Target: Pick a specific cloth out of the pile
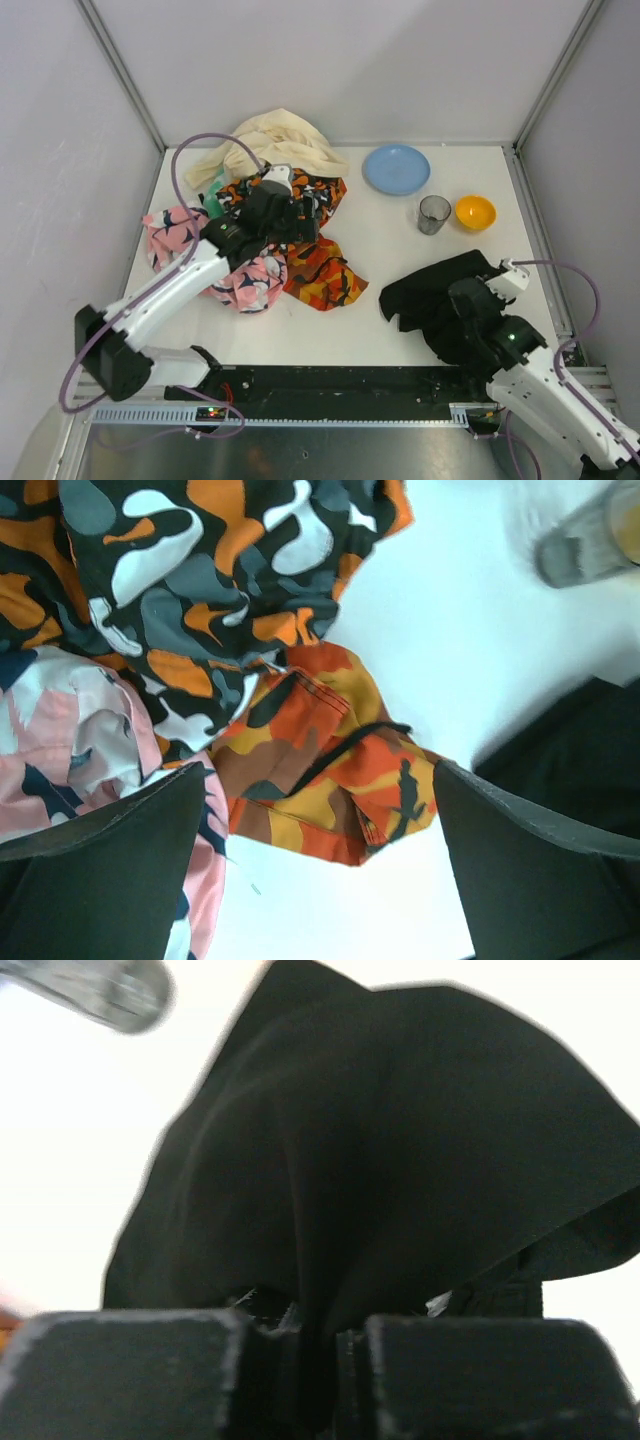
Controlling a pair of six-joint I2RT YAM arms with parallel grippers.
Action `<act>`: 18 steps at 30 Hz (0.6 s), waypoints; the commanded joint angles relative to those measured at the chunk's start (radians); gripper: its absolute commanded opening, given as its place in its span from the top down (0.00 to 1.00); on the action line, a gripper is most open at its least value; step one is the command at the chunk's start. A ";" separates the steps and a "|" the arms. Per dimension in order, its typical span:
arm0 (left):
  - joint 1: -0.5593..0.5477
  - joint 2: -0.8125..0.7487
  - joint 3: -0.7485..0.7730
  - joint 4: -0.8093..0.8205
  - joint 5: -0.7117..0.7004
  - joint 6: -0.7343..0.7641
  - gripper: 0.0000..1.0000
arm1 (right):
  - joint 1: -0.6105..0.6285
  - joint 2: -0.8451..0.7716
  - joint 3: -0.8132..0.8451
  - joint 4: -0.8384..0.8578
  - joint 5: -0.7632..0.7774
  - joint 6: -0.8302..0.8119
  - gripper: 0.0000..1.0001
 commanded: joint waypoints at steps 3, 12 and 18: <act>-0.039 -0.193 -0.099 0.017 0.044 -0.004 0.00 | -0.111 0.184 -0.019 -0.006 -0.084 0.120 0.70; -0.042 -0.368 -0.227 0.030 -0.005 -0.045 0.00 | -0.161 0.138 0.151 0.061 -0.124 -0.127 0.01; -0.042 -0.480 -0.285 0.032 -0.114 -0.063 0.00 | -0.163 -0.046 0.245 0.247 -0.188 -0.367 0.01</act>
